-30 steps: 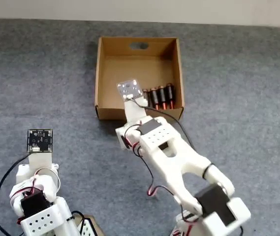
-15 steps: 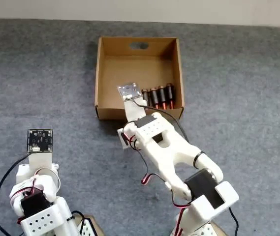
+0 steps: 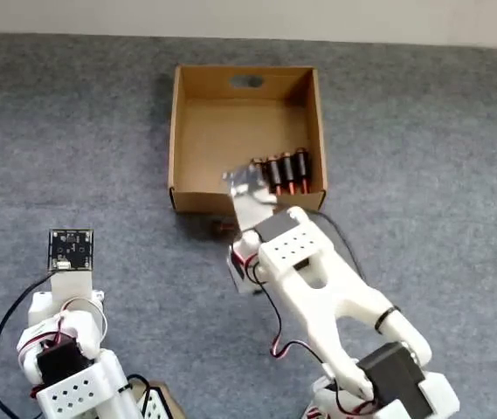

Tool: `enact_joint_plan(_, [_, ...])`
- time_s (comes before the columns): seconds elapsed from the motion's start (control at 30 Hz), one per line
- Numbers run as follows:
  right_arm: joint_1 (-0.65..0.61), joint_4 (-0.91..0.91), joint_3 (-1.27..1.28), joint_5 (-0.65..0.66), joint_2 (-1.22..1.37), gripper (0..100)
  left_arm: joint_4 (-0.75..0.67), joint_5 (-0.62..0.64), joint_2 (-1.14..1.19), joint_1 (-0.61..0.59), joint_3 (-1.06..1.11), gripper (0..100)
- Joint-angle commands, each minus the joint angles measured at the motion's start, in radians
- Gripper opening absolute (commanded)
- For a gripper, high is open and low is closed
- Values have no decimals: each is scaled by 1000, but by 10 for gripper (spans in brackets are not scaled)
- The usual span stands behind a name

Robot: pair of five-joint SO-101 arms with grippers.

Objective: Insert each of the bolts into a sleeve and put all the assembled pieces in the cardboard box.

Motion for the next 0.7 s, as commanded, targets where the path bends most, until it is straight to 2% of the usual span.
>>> enact_joint_plan(0.0, [10,-19,39,146,39,6,6,-8,-7,12,16,45])
enact_joint_plan(0.17, [8,-12,44,195,96,20,6,-8,-7,12,16,45])
enact_joint_plan(0.33, [8,4,42,212,96,141,6,-8,-7,12,16,45])
enact_joint_plan(0.53, [8,68,41,316,94,146,6,-8,-7,12,16,45])
enact_joint_plan(0.67, [8,93,24,325,96,148,6,-8,-7,12,16,45])
